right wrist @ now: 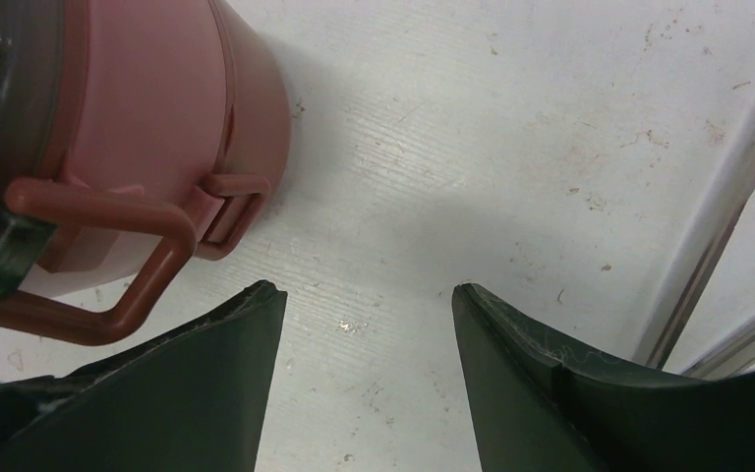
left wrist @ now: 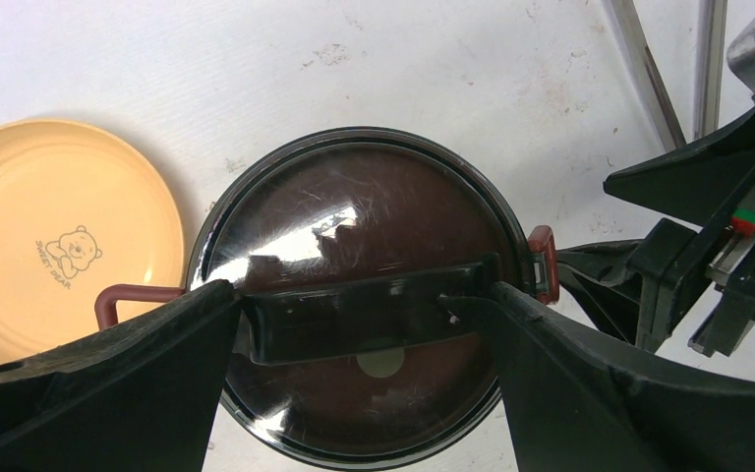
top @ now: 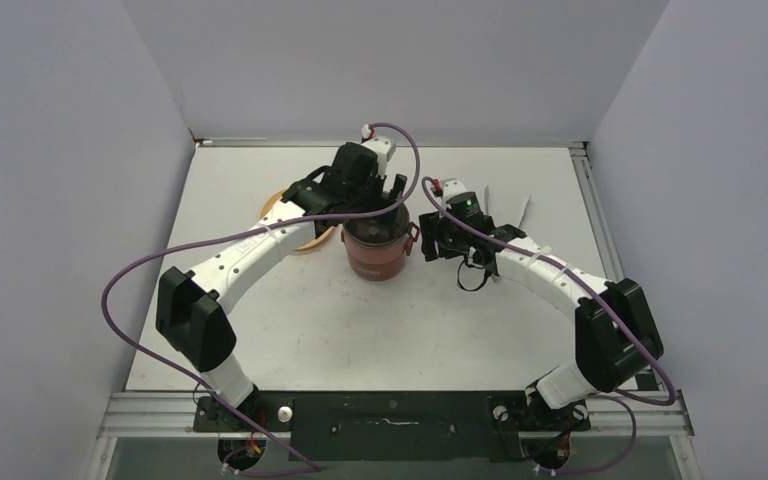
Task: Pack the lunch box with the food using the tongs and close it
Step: Close the fastener on the packing box.
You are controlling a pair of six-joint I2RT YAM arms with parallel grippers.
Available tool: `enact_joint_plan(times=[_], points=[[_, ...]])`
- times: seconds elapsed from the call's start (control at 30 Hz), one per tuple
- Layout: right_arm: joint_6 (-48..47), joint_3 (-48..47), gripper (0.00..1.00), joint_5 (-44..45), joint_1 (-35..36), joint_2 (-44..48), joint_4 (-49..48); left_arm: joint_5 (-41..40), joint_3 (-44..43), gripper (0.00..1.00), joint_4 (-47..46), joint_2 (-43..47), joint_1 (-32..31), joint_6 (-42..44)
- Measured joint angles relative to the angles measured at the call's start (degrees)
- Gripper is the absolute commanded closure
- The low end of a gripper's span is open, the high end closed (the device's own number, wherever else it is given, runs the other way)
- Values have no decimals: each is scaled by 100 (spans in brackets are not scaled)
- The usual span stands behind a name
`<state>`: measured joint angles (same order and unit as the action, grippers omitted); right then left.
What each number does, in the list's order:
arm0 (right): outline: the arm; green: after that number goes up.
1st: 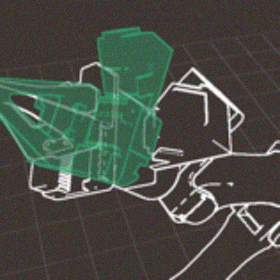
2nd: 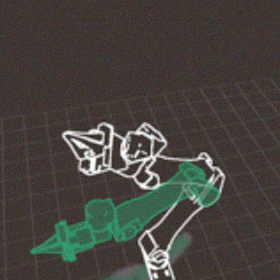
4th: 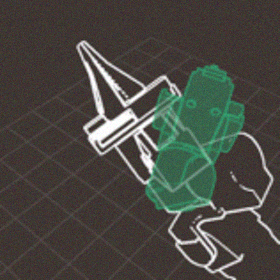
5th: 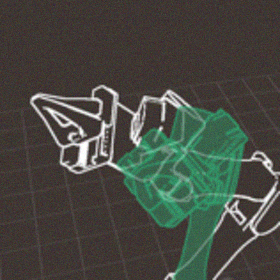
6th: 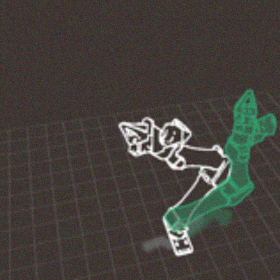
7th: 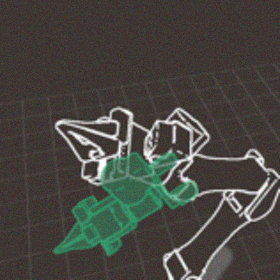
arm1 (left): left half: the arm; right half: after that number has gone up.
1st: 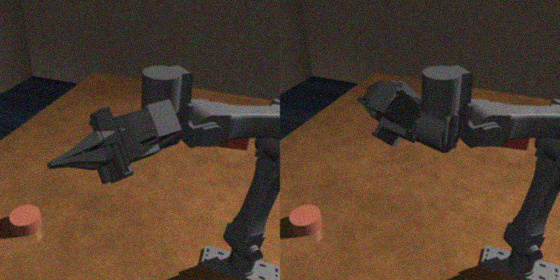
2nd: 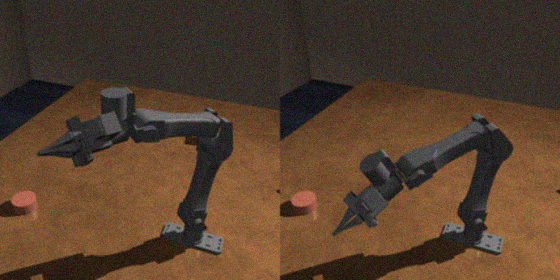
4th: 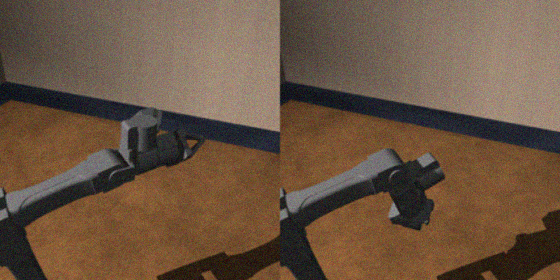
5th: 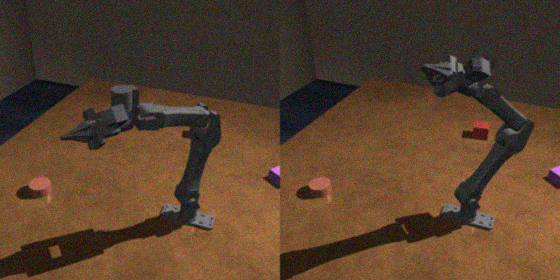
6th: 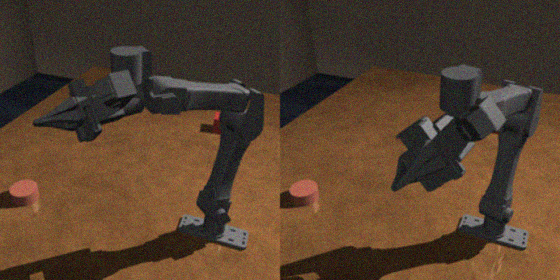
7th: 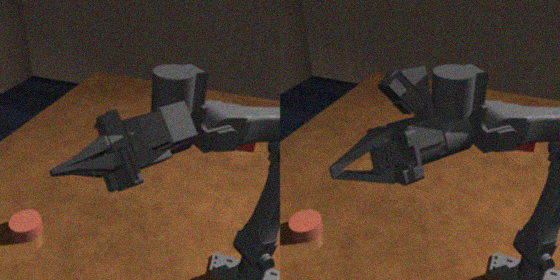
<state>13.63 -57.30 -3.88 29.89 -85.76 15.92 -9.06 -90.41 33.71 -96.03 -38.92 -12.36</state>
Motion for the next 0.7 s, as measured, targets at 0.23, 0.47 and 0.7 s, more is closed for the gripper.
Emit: enact_joint_plan(times=[0.23, 0.47, 0.7], points=[[37, -175, 37, 2, 33, -258, -83, -13, -28, 10, 9, -22, 0, 52], [81, -181, 38, 24, 118, -328, -90, -11, -28, 13, 4, -22, 0, 76], [153, -186, 42, 63, 129, -424, -131, -13, -28, 15, -2, -22, 2, 83]])
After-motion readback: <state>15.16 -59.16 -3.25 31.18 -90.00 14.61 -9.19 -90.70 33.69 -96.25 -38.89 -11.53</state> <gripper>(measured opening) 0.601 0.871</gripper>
